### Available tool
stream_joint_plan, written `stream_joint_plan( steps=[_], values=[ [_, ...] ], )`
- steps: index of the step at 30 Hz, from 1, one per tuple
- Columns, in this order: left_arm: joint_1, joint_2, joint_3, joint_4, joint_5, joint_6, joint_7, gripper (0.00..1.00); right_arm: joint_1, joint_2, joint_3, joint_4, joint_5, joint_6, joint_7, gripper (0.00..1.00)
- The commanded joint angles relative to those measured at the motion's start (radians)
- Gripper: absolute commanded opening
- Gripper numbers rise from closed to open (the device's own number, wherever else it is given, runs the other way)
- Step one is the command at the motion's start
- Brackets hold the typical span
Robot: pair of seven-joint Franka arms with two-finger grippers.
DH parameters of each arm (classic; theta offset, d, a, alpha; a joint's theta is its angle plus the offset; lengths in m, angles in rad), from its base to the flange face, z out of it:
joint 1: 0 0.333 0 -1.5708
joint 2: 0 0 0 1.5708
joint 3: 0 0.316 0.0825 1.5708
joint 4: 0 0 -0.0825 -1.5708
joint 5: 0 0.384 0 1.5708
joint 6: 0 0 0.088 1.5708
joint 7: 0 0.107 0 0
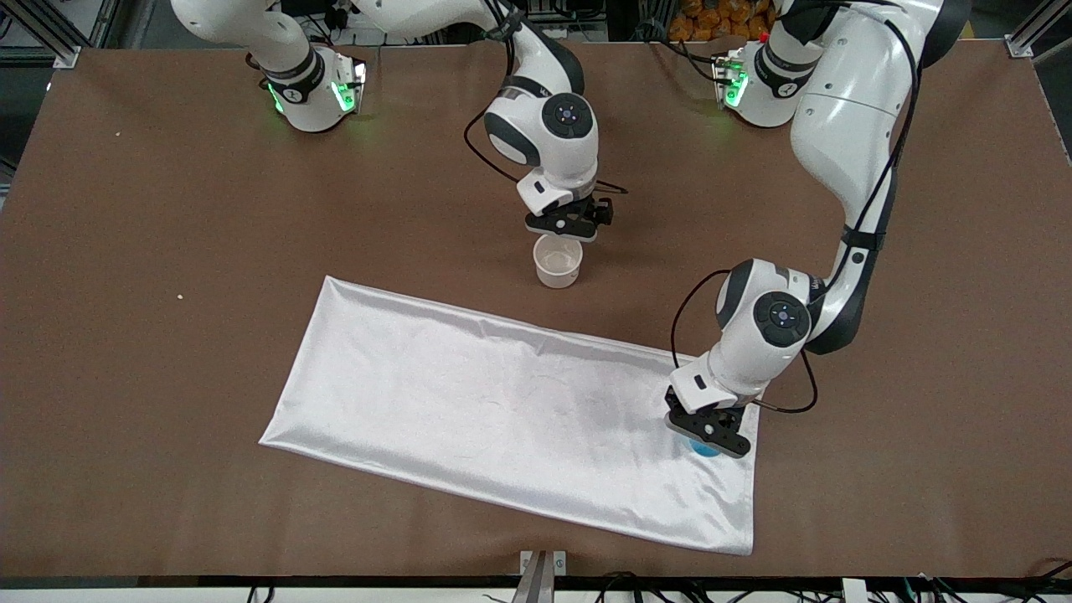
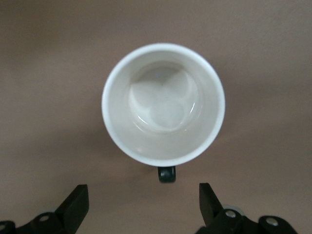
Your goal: Place blue cup into white mug on table
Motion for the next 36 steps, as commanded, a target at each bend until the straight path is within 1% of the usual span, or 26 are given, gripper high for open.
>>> stream_joint_plan(
  steps=[1, 7, 10, 12, 17, 20, 24, 28, 33, 36],
  values=[
    [-0.005, -0.088, 0.001, -0.033, 0.025, -0.074, -0.020, 0.00, -0.065, -0.086, 0.060, -0.008, -0.012, -0.067, 0.018, 1.00],
    [-0.009, -0.154, 0.001, -0.046, 0.027, -0.140, -0.071, 0.00, -0.141, -0.132, 0.093, 0.030, -0.012, -0.151, 0.006, 1.00],
    [-0.009, -0.192, -0.005, -0.059, 0.027, -0.174, -0.102, 0.00, -0.209, -0.149, 0.111, 0.033, -0.013, -0.156, -0.011, 1.00],
    [-0.015, -0.221, -0.005, -0.066, 0.027, -0.204, -0.120, 0.00, -0.259, -0.157, 0.122, 0.033, -0.015, -0.156, -0.057, 1.00],
    [-0.026, -0.298, -0.007, -0.089, 0.027, -0.284, -0.151, 0.00, -0.395, -0.157, 0.137, 0.027, -0.015, -0.158, -0.262, 1.00],
    [-0.034, -0.346, -0.005, -0.120, 0.027, -0.301, -0.178, 0.00, -0.469, -0.154, 0.137, 0.009, -0.016, -0.165, -0.420, 1.00],
    [-0.054, -0.402, -0.007, -0.167, 0.028, -0.312, -0.231, 0.00, -0.585, -0.154, 0.137, -0.002, -0.019, -0.216, -0.587, 1.00],
    [-0.083, -0.429, -0.007, -0.180, 0.028, -0.325, -0.261, 0.00, -0.706, -0.163, 0.146, 0.003, -0.053, -0.285, -0.729, 1.00],
    [-0.140, -0.427, -0.007, -0.171, 0.036, -0.332, -0.315, 0.00, -0.817, -0.204, 0.157, 0.001, -0.182, -0.341, -0.920, 1.00],
    [-0.176, -0.421, -0.008, -0.161, 0.082, -0.332, -0.355, 0.00, -0.872, -0.241, 0.172, 0.003, -0.202, -0.381, -0.991, 1.00]
  ],
)
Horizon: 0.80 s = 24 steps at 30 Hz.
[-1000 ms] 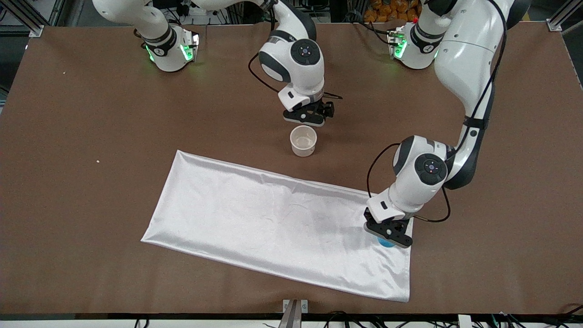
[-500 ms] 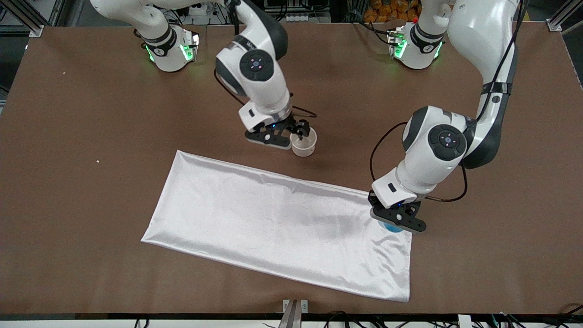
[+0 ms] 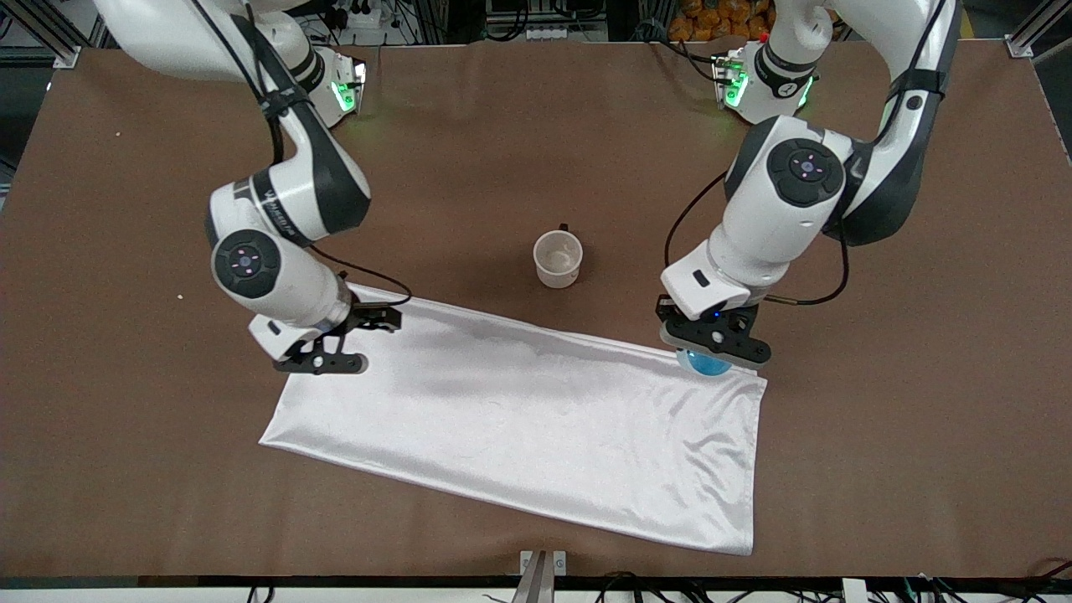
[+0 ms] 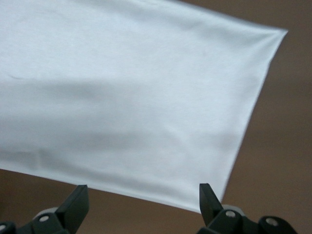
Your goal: Place blue cup into white mug on table
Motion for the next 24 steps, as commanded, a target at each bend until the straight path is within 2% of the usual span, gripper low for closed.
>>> stream_joint_plan(
  steps=[1, 9, 16, 20, 24],
  values=[
    [-0.070, -0.014, 0.004, -0.013, 0.088, -0.006, -0.101, 0.00, -0.095, -0.095, 0.049, -0.018, -0.062, -0.072, -0.123, 1.00],
    [-0.187, 0.033, 0.006, 0.015, 0.124, -0.004, -0.293, 0.00, -0.185, -0.258, 0.050, -0.093, -0.060, -0.122, -0.259, 1.00],
    [-0.237, 0.099, 0.004, 0.070, 0.133, 0.004, -0.347, 0.00, -0.264, -0.388, 0.056, -0.162, -0.051, -0.129, -0.352, 1.00],
    [-0.285, 0.126, 0.009, 0.084, 0.136, 0.005, -0.399, 0.00, -0.268, -0.398, 0.046, -0.147, -0.048, -0.186, -0.355, 1.00],
    [-0.325, 0.136, 0.010, 0.084, 0.136, 0.008, -0.470, 0.00, -0.273, -0.389, 0.043, -0.041, -0.039, -0.258, -0.370, 1.00]
  ],
)
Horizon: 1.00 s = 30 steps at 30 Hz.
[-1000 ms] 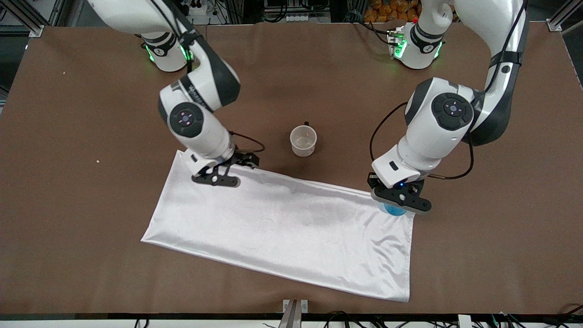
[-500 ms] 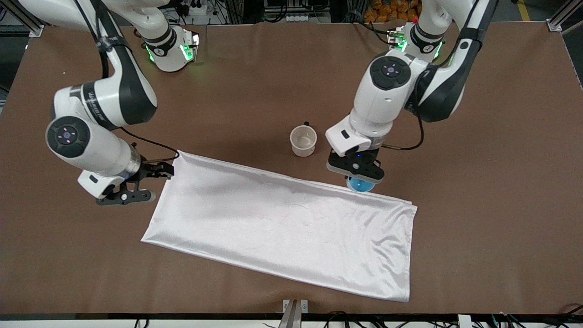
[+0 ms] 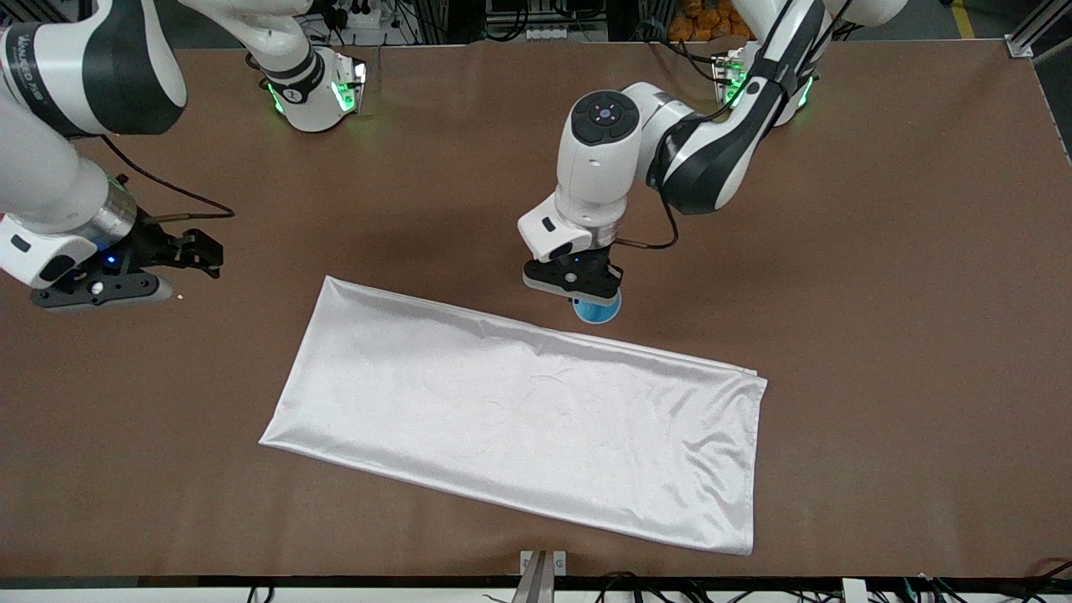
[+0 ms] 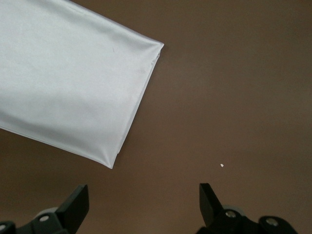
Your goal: Place blue cup into white mug on table
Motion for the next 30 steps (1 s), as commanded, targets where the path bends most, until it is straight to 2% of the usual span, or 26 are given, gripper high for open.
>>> stream_joint_plan(
  steps=[1, 8, 22, 30],
  values=[
    [-0.063, 0.031, 0.012, 0.039, 0.031, -0.003, -0.111, 0.00, -0.018, -0.010, 0.010, 0.087, 0.019, -0.075, -0.026, 1.00],
    [-0.118, 0.034, 0.010, 0.027, 0.065, -0.003, -0.203, 0.00, -0.012, -0.010, -0.022, 0.112, 0.105, -0.077, -0.028, 1.00],
    [-0.187, 0.030, 0.009, -0.061, 0.139, -0.003, -0.323, 0.00, 0.015, -0.005, -0.075, 0.138, 0.107, -0.079, -0.026, 1.00],
    [-0.189, 0.002, 0.006, -0.122, 0.146, -0.003, -0.343, 0.00, 0.008, -0.013, -0.076, 0.149, 0.105, -0.077, -0.028, 1.00]
  ],
)
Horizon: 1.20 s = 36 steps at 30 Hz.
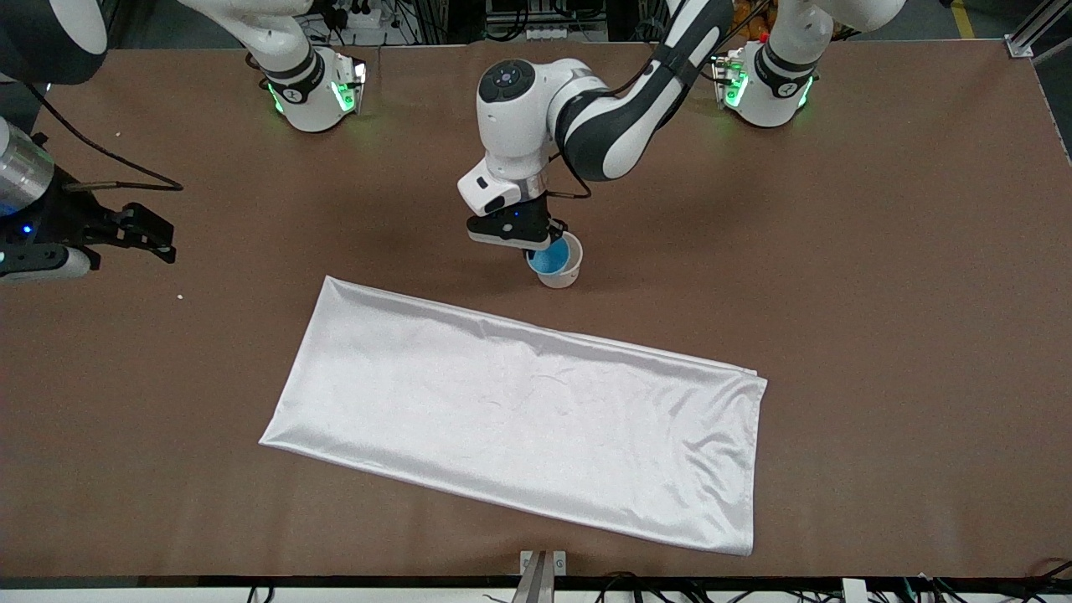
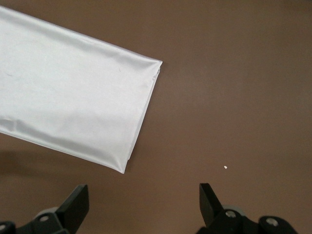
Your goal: Place blue cup into white mug on table
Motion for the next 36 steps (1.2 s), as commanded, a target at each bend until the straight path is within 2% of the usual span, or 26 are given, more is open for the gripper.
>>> stream_joint_plan(
  steps=[1, 18, 34, 36],
  values=[
    [-0.005, -0.045, 0.003, -0.060, 0.034, -0.004, -0.035, 0.00, 0.003, -0.002, -0.013, 0.031, 0.016, -0.013, -0.016, 1.00],
    [-0.005, -0.045, -0.020, -0.104, 0.034, -0.004, -0.083, 0.00, 0.006, 0.007, -0.014, 0.047, 0.018, -0.003, -0.014, 1.00],
    [-0.002, -0.025, -0.026, -0.097, 0.025, -0.005, -0.089, 0.00, 0.004, 0.007, -0.014, 0.041, 0.016, -0.013, -0.016, 1.00],
    [0.001, -0.025, -0.026, -0.093, 0.022, -0.005, -0.087, 0.23, 0.006, 0.007, -0.014, 0.039, 0.016, -0.010, -0.014, 1.00]
  ],
)
